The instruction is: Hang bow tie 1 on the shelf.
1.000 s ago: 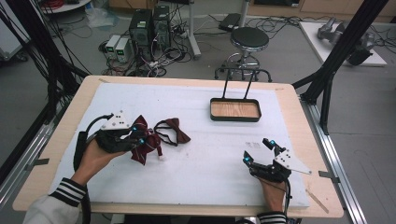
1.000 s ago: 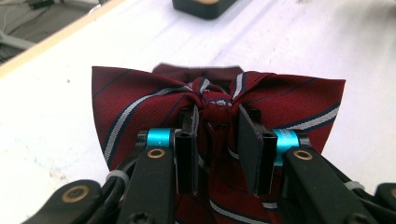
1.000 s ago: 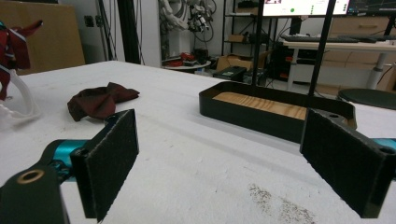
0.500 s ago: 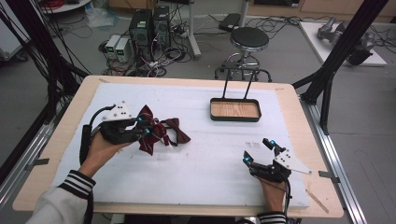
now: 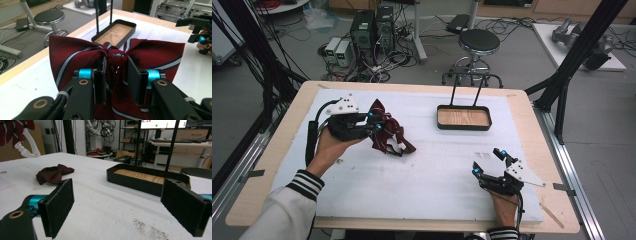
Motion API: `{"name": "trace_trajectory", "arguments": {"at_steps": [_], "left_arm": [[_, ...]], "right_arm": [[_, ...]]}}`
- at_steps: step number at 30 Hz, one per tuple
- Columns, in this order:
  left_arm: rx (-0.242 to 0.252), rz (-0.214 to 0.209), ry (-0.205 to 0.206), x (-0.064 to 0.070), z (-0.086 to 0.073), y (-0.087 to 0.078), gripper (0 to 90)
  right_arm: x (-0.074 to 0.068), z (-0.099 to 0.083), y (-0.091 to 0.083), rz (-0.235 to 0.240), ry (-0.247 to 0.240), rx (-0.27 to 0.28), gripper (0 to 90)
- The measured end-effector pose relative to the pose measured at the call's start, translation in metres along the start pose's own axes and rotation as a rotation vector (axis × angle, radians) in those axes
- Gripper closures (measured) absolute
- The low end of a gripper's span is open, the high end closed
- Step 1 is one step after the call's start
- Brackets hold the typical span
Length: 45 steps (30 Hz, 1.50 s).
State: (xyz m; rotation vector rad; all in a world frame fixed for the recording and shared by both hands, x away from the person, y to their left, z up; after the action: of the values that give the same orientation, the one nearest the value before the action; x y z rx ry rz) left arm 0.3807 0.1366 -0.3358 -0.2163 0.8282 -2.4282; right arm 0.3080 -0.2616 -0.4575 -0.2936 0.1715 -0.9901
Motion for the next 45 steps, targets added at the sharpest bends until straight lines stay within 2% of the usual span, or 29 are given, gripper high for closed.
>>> {"name": "trace_trajectory", "arguments": {"at_steps": [8,20,28,45], "left_arm": [[0.012,-0.003,0.027,0.001,0.021,0.007,69.3],[0.039,-0.002,0.03,-0.003,0.049,0.023,69.3],[0.034,-0.002,0.038,-0.003,0.064,0.038,69.3],[0.1,-0.035,0.0,-0.009,0.096,0.058,69.4]], "right_arm": [[0.0,0.0,0.0,0.0,-0.001,0.0,10.9],[0.0,0.0,0.0,0.0,0.0,0.0,10.9],[0.001,0.0,0.0,0.001,-0.001,0.003,10.9],[0.001,0.0,0.0,0.005,0.002,0.002,10.9]]}}
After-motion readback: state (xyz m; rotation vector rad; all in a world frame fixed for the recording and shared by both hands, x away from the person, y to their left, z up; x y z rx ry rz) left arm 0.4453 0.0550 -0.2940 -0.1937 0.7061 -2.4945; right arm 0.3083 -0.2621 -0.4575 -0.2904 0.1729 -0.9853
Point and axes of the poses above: each handheld gripper's, and its own axes: y roughly forward along the jaws, z roughly out of its top, x roughly to its right, the point moved 5 cm from there along y, roughly forward along the jaws, and after that the axes turned 13 degrees about -x, right-handed, at the moved point
